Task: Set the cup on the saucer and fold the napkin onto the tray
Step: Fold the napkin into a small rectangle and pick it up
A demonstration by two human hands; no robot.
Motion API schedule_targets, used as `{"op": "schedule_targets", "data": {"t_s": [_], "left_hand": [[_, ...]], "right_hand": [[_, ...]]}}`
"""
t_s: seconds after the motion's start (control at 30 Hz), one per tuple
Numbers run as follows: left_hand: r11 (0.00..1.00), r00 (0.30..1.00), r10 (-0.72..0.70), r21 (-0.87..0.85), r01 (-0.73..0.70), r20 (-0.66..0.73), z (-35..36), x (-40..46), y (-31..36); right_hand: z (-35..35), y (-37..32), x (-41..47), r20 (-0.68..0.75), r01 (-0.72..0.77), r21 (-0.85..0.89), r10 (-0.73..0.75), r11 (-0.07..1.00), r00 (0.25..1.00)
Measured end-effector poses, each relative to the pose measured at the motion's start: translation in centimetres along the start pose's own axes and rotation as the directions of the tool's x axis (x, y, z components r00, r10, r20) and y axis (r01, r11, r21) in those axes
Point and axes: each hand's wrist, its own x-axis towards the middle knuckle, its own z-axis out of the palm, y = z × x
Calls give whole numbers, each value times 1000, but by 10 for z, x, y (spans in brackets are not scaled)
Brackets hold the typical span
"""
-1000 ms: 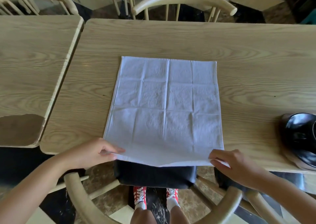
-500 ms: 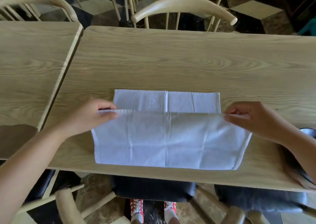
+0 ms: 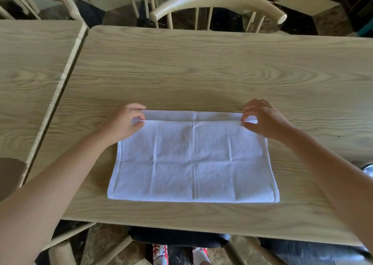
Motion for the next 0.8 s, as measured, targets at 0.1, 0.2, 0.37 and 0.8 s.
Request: {"op": "schedule_targets", "data": {"t_s": [0.1, 0.2, 0.37, 0.8], "left_hand": [[999, 1000, 7, -53, -7, -9, -6, 5, 2], [995, 1000, 2, -101, -4, -18, -11, 10, 3], [993, 992, -76, -100, 66, -100, -2, 21, 2], [945, 979, 104, 323, -42, -177, 67, 4, 99]], "right_hand": [[-2, 2, 0, -37, -8, 39, 9, 999, 999], [-5, 1, 2, -63, -38, 113, 45, 993, 997], [-3, 1, 7, -103, -101, 167, 119, 981, 987], [49, -69, -15, -246, -92, -138, 55, 986, 968]]}}
